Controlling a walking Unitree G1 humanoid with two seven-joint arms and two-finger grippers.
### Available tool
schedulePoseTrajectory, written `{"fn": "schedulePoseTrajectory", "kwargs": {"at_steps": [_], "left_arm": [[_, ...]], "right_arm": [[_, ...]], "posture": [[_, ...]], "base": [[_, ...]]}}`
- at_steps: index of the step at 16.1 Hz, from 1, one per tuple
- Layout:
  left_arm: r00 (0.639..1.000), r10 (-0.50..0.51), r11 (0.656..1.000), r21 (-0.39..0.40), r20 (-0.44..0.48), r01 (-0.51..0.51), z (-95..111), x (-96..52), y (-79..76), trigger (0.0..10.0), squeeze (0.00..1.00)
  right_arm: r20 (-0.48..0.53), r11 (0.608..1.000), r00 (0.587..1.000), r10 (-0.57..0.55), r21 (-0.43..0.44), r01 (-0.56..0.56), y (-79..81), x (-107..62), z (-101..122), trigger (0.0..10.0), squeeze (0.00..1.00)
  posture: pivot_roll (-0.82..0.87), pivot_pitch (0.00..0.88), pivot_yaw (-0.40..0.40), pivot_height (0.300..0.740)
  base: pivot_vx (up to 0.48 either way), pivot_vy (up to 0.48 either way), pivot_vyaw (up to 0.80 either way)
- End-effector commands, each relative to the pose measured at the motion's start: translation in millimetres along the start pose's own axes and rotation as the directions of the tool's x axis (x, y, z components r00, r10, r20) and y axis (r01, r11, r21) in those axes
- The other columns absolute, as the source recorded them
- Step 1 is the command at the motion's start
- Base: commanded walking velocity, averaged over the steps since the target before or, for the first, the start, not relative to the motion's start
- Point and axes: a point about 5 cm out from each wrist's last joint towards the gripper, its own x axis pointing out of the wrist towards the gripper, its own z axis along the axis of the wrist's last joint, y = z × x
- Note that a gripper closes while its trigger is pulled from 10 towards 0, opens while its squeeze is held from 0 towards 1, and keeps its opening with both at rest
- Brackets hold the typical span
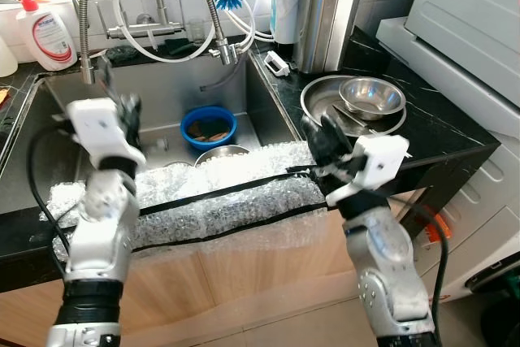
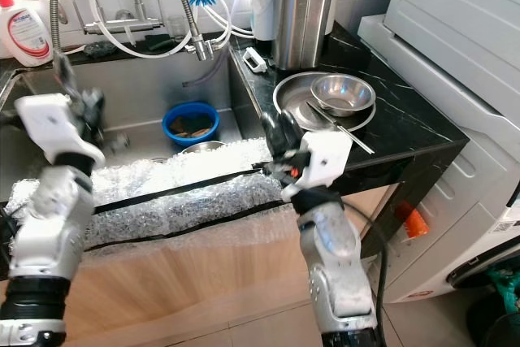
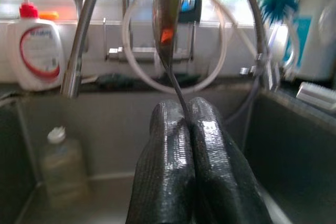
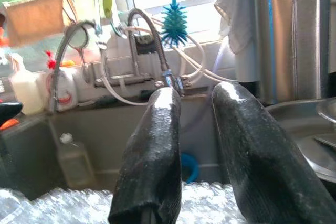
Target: Kitchen organization
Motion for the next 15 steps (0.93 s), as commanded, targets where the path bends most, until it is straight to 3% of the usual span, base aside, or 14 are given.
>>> {"fn": "schedulePoseTrajectory", "kwargs": {"at_steps": [1, 5, 7, 12, 13, 14, 15], "left_arm": [[1.0, -0.006, 0.999, 0.054, -0.005, 0.006, -3.9, -0.5, 1.8, 10.0, 0.0], [0.998, 0.0, 0.993, 0.121, -0.056, 0.007, -19.6, -0.3, 2.4, 10.0, 0.0], [0.994, 0.013, 0.992, 0.128, -0.108, 0.001, -31.2, 1.3, 2.1, 10.0, 0.0], [0.992, 0.029, 0.994, 0.112, -0.123, -0.015, -35.9, 2.3, 2.5, 10.0, 0.0], [0.992, 0.031, 0.993, 0.113, -0.125, -0.017, -37.1, 2.0, 3.4, 10.0, 0.41], [0.991, 0.033, 0.994, 0.11, -0.129, -0.019, -38.0, 1.4, 4.0, 10.0, 1.0], [0.991, 0.036, 0.994, 0.107, -0.13, -0.022, -38.3, 1.0, 4.6, 10.0, 1.0]], "right_arm": [[0.018, 0.999, 1.0, -0.002, -0.052, 0.003, 0.8, -2.9, 3.9, 10.0, 0.0], [-0.007, 0.996, 0.999, -0.043, -0.076, 0.043, -5.2, -12.4, -0.1, 10.0, 0.0], [-0.017, 0.995, 0.998, -0.057, -0.088, 0.056, -7.3, -15.5, -2.7, 10.0, 0.0], [-0.035, 0.995, 0.998, -0.057, -0.089, 0.053, -5.0, -14.8, -5.9, 10.0, 0.0], [-0.039, 0.994, 0.998, -0.058, -0.09, 0.054, -4.6, -15.3, -6.9, 10.0, 0.0], [-0.043, 0.994, 0.997, -0.06, -0.091, 0.056, -4.7, -15.8, -7.9, 10.0, 0.0], [-0.046, 0.994, 0.997, -0.064, -0.091, 0.06, -5.1, -15.9, -8.6, 10.0, 0.0]], "posture": [[-0.1, 0.0, 0.034, 0.74], [-0.1, 0.0, 0.034, 0.74], [-0.1, 0.0, 0.031, 0.74], [-0.1, 0.0, 0.031, 0.74], [-0.1, 0.0, 0.032, 0.74], [-0.1, 0.0, 0.033, 0.74], [-0.1, 0.0, 0.034, 0.74]], "base": [[0.0, 0.0, 0.0], [0.0, 0.0, 0.0], [0.0, 0.0, 0.0], [0.0, 0.0, 0.0], [0.0, 0.0, 0.0], [0.0, 0.0, 0.0], [0.0, 0.0, 0.0]]}}
